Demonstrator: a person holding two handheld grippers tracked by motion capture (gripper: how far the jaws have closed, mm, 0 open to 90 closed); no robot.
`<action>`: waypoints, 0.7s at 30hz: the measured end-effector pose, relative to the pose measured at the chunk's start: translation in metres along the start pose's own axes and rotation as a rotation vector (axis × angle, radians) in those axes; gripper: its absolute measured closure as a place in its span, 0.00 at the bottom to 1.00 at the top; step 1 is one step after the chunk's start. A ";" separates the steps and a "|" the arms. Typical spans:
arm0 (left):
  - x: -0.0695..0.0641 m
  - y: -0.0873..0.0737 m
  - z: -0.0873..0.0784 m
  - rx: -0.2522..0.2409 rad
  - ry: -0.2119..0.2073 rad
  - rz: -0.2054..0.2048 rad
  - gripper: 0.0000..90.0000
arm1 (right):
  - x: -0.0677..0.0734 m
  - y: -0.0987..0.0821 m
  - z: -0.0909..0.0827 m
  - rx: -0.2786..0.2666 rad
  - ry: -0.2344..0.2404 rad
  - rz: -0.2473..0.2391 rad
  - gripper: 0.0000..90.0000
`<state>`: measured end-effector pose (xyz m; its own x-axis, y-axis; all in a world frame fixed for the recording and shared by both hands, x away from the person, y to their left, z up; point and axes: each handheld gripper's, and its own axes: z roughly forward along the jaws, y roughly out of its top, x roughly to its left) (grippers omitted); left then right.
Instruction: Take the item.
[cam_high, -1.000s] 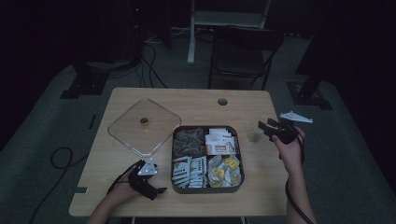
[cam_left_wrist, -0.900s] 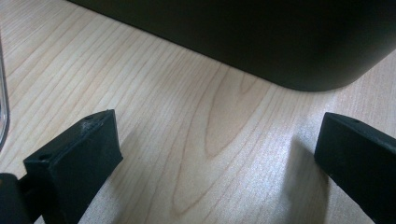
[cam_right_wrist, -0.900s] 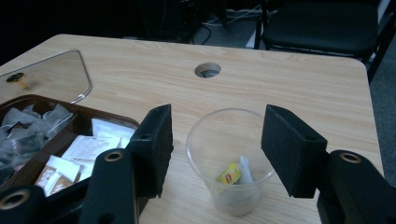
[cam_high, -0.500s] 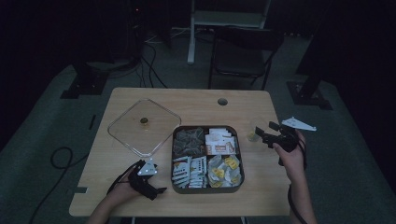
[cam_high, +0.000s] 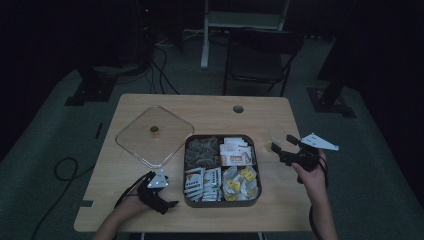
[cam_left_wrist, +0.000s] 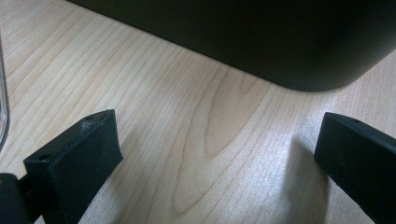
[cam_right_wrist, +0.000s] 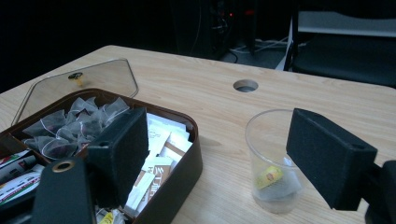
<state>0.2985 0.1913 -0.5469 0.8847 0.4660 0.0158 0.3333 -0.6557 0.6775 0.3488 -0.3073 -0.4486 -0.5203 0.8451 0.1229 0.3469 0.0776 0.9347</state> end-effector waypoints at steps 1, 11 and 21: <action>0.000 0.000 0.000 0.000 0.000 0.000 0.01 | 0.001 -0.001 0.000 -0.003 0.002 -0.003 0.23; 0.000 0.000 0.000 0.000 0.000 0.000 0.01 | 0.008 -0.023 0.002 0.050 0.044 -0.027 0.23; 0.000 0.000 0.000 0.000 0.000 0.000 0.01 | 0.014 -0.045 0.007 0.102 0.078 -0.040 0.22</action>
<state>0.2985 0.1913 -0.5470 0.8845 0.4662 0.0155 0.3335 -0.6554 0.6777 0.3313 -0.2955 -0.4913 -0.5928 0.7971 0.1152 0.4003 0.1676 0.9009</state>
